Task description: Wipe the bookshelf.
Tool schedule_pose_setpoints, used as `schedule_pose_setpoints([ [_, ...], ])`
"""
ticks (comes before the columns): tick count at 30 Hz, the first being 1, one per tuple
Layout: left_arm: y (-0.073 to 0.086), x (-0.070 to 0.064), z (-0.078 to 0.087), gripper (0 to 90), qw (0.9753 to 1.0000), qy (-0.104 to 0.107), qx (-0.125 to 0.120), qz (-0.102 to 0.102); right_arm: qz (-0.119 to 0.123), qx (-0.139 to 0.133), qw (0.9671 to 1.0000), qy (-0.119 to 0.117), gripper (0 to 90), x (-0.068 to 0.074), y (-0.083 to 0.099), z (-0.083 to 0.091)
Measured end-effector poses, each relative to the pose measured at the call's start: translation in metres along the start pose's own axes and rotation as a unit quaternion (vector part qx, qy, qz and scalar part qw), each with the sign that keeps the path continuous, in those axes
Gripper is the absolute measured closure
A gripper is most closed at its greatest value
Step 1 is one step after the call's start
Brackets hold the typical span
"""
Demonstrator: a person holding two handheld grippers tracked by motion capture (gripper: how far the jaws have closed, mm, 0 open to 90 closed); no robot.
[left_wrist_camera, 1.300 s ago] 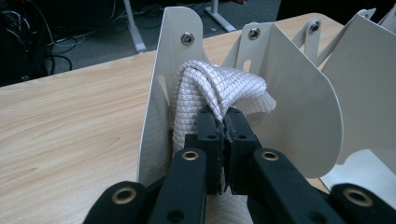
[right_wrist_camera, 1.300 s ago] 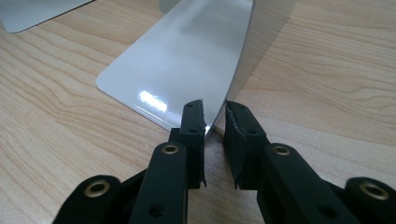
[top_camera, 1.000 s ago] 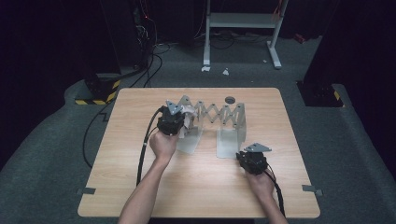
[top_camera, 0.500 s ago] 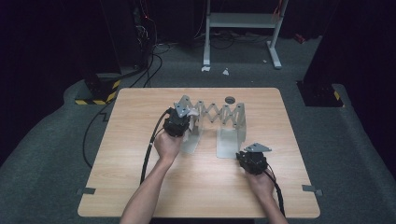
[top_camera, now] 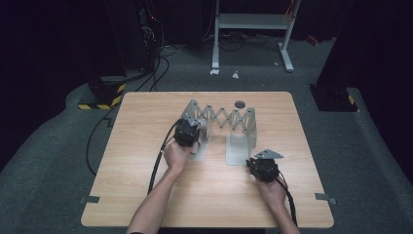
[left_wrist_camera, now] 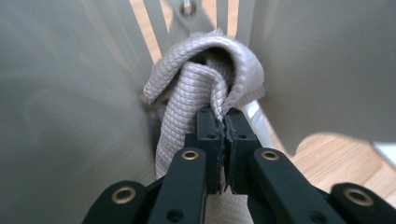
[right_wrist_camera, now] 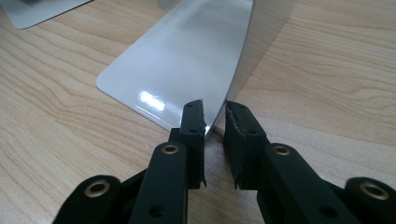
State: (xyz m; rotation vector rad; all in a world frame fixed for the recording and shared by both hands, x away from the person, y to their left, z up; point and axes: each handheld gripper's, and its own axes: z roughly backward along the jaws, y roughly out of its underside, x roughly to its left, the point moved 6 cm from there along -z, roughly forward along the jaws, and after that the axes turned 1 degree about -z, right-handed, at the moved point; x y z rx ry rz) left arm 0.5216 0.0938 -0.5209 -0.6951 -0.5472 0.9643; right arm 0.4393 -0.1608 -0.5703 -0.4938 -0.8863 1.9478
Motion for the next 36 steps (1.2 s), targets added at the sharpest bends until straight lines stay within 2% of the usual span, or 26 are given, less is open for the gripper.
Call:
schedule_pose_setpoints([
  [6,0.017,-0.003,-0.014,86.4,0.9996,0.003,0.027,-0.006,0.001,0.000,1.0000,0.000,77.6,0.000,0.000,0.000],
  [10,0.023,-0.005,-0.022,86.4,0.9989,0.016,0.044,-0.006,0.001,0.000,1.0000,0.001,77.6,0.000,0.000,0.000],
  [15,0.025,-0.005,-0.027,86.3,0.9984,0.025,0.051,0.007,0.002,0.000,1.0000,0.001,77.6,0.000,0.000,0.000],
  [17,0.025,-0.006,-0.027,86.3,0.9985,0.021,0.050,-0.001,0.002,0.000,1.0000,0.001,77.5,0.000,0.000,0.000],
  [20,0.023,-0.007,-0.025,86.3,0.9983,0.033,0.047,-0.003,0.003,0.000,1.0000,0.000,76.0,0.000,0.000,0.000],
  [22,0.020,-0.010,-0.024,86.4,0.9986,0.039,0.036,0.007,0.001,0.000,1.0000,-0.002,72.2,0.000,0.000,0.000],
  [24,0.017,-0.012,-0.021,86.4,0.9983,0.050,0.029,0.009,-0.008,0.001,0.9999,-0.010,66.1,-0.001,-0.001,-0.001],
  [26,0.014,-0.014,-0.020,86.3,0.9979,0.059,0.024,0.008,-0.006,0.002,0.9999,-0.009,64.0,0.001,-0.001,-0.002],
  [28,0.009,-0.017,-0.017,86.4,0.9974,0.069,0.019,0.003,-0.001,0.002,1.0000,-0.007,63.7,0.002,-0.002,-0.003],
  [31,0.003,-0.020,-0.013,86.3,0.9965,0.083,0.010,0.005,-0.014,0.001,0.9998,-0.011,65.4,0.000,-0.004,-0.005],
  [32,0.000,-0.020,-0.011,86.3,0.9962,0.086,0.008,-0.001,-0.017,0.000,0.9998,-0.010,66.5,-0.001,-0.005,-0.006],
  [36,-0.006,-0.022,-0.004,86.3,0.9954,0.095,-0.004,-0.003,-0.021,0.000,0.9998,-0.002,72.5,-0.004,-0.007,-0.008],
])
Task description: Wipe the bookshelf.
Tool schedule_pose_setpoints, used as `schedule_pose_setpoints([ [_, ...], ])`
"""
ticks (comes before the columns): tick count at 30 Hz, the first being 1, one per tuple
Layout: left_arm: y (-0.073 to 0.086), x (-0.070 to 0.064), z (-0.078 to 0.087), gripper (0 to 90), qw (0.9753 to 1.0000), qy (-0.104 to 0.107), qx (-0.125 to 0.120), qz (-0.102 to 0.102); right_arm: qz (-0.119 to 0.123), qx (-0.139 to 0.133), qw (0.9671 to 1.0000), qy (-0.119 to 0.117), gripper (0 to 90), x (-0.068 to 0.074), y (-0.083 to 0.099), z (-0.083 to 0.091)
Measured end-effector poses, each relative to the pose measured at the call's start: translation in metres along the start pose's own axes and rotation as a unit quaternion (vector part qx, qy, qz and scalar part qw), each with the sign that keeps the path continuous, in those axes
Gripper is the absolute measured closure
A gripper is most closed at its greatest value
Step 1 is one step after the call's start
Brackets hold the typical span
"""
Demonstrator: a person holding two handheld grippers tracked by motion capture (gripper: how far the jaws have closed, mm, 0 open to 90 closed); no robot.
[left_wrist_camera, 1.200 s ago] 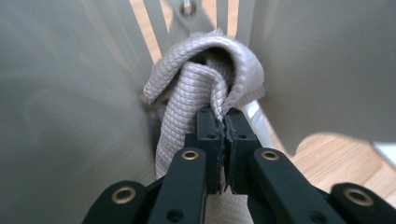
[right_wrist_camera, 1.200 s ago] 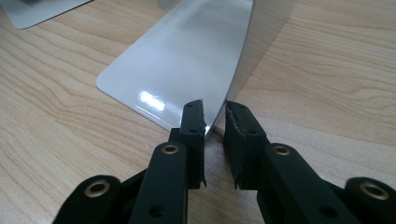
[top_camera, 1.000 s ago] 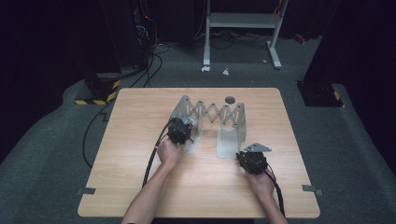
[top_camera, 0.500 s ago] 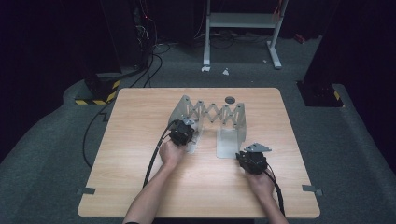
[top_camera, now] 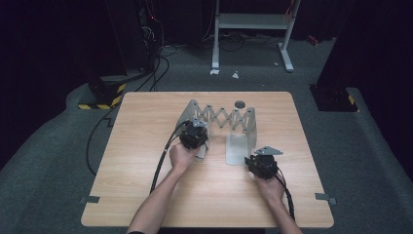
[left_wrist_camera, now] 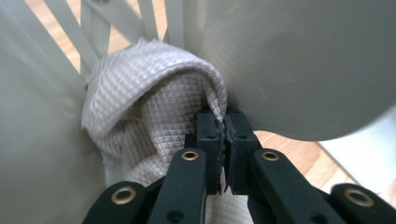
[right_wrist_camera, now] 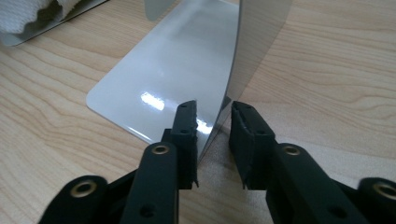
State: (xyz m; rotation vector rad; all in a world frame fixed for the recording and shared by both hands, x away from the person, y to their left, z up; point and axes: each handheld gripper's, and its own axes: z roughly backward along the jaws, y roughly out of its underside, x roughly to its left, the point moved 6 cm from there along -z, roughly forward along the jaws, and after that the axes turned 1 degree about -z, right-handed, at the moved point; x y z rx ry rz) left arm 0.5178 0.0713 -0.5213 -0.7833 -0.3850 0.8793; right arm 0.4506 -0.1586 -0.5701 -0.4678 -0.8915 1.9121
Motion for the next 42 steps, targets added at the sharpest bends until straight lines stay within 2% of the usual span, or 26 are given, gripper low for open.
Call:
schedule_pose_setpoints([
  [6,-0.012,0.002,0.009,86.3,0.9998,0.010,-0.016,-0.006,0.007,0.000,1.0000,0.004,74.8,0.000,-0.002,-0.002],
  [13,-0.017,0.005,0.015,86.3,0.9994,0.019,-0.028,0.003,0.016,0.000,0.9998,0.007,74.7,0.000,-0.002,-0.002],
  [18,-0.022,0.005,0.021,86.3,0.9990,0.023,-0.037,0.004,0.015,0.001,0.9999,0.003,69.6,0.000,-0.003,-0.003],
  [24,-0.034,0.003,0.030,86.3,0.9982,0.034,-0.050,0.005,0.016,0.001,0.9999,0.002,69.1,0.000,-0.003,-0.003],
  [27,-0.038,0.005,0.037,86.4,0.9971,0.044,-0.061,0.012,0.016,0.001,0.9999,0.001,69.1,0.000,-0.003,-0.004],
  [32,-0.046,0.006,0.045,86.4,0.9961,0.050,-0.072,0.016,0.018,0.001,0.9998,0.001,69.2,0.001,-0.003,-0.004],
  [38,-0.072,0.005,0.065,86.3,0.9939,0.053,-0.096,0.006,0.018,0.001,0.9998,0.002,69.1,0.001,-0.003,-0.003],
  [42,-0.081,0.001,0.077,86.3,0.9918,0.065,-0.110,0.003,0.020,0.001,0.9998,0.003,69.2,0.001,-0.003,-0.004],
])
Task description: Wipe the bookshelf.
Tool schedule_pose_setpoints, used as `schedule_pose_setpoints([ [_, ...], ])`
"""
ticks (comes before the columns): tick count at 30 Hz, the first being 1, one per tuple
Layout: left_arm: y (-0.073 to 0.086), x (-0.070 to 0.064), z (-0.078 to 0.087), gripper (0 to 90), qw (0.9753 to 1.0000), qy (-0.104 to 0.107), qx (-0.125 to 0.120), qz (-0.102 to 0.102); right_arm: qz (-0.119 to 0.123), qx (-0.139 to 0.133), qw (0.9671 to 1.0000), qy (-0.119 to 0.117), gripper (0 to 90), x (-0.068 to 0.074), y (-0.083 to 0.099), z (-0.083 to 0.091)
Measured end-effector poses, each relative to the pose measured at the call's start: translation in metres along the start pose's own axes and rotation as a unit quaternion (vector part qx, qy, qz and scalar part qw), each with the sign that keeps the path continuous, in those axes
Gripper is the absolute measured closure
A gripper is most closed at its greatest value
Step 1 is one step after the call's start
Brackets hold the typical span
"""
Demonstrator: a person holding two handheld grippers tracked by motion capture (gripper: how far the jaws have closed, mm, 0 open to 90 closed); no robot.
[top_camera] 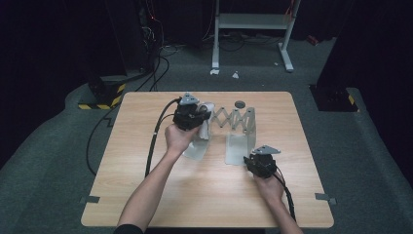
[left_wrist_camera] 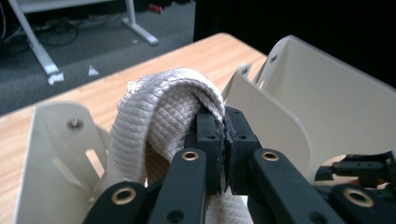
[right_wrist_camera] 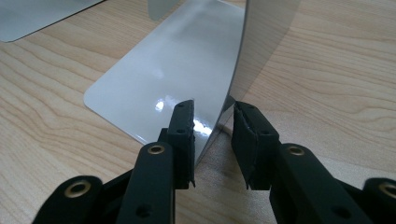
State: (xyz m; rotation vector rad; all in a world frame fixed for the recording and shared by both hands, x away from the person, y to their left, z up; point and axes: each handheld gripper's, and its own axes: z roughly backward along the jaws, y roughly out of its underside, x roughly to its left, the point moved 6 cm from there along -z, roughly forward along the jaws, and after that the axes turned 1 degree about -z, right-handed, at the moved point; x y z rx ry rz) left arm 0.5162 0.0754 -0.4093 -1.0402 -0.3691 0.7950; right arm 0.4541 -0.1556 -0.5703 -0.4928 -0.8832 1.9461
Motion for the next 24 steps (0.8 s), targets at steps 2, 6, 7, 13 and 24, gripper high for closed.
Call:
schedule_pose_setpoints([
  [2,-0.004,-0.001,0.001,86.3,1.0000,0.002,-0.004,0.002,-0.001,0.000,1.0000,0.000,69.2,0.000,0.000,0.000],
  [6,-0.007,0.001,-0.002,86.3,0.9999,0.001,-0.009,0.004,0.000,0.000,1.0000,0.000,69.2,0.000,0.000,0.000],
  [7,-0.006,0.001,-0.003,86.3,0.9999,0.000,-0.010,0.006,0.000,0.000,1.0000,0.000,69.2,0.000,0.000,0.000],
  [13,0.004,0.005,-0.013,86.3,0.9999,-0.002,-0.003,0.016,-0.001,0.000,1.0000,-0.001,69.2,0.000,0.000,0.000],
  [24,0.011,0.012,-0.008,86.3,0.9995,-0.017,-0.014,0.023,0.001,0.000,1.0000,0.000,69.1,0.000,0.000,0.000],
])
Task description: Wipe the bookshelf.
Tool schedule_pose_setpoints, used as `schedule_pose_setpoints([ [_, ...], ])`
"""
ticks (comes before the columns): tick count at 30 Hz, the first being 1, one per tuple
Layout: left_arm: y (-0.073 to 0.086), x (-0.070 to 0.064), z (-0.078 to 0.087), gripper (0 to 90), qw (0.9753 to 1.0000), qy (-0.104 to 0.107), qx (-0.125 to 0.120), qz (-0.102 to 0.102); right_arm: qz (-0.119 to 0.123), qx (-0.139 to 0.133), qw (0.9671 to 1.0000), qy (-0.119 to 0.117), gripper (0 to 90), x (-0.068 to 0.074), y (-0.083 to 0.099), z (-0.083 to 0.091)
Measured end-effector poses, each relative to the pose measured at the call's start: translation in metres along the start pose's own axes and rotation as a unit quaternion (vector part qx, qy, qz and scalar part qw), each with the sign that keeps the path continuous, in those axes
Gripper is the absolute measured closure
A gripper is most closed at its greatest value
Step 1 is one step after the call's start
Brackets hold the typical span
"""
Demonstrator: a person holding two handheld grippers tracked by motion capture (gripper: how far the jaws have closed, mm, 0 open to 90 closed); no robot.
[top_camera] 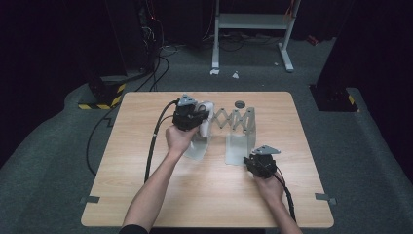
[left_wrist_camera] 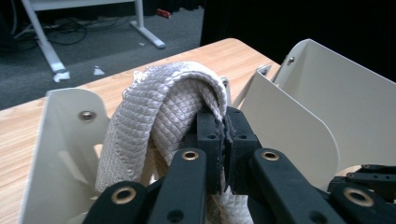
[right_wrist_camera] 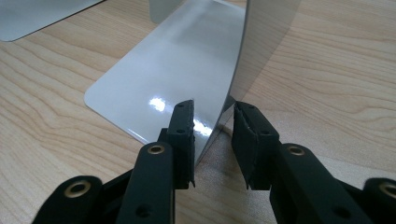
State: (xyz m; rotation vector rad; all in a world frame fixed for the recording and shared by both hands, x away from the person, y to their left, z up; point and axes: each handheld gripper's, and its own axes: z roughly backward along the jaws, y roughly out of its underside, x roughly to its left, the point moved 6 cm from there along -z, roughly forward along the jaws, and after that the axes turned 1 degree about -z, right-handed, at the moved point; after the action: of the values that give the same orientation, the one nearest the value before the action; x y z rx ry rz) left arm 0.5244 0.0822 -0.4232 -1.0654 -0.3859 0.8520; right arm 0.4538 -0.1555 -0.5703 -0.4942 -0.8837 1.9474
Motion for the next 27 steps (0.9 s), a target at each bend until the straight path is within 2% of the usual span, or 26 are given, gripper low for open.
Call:
schedule_pose_setpoints([
  [5,0.003,0.004,0.000,86.3,0.9999,-0.008,0.007,0.001,-0.001,0.000,1.0000,0.000,69.1,0.000,0.000,0.000],
  [10,0.013,0.009,-0.005,86.3,0.9996,-0.012,0.024,0.006,-0.001,0.000,1.0000,-0.001,69.2,0.000,0.000,0.000],
  [12,0.017,0.008,-0.008,86.3,0.9994,-0.014,0.031,-0.001,-0.001,0.000,1.0000,-0.001,69.2,0.000,0.000,0.000],
  [21,0.043,0.003,-0.023,86.3,0.9974,-0.019,0.067,-0.017,-0.001,0.000,1.0000,-0.001,69.1,0.000,0.000,0.000],
  [27,0.063,0.002,-0.031,86.3,0.9960,-0.016,0.087,-0.014,-0.001,0.000,1.0000,-0.001,69.1,0.000,0.000,0.000],
])
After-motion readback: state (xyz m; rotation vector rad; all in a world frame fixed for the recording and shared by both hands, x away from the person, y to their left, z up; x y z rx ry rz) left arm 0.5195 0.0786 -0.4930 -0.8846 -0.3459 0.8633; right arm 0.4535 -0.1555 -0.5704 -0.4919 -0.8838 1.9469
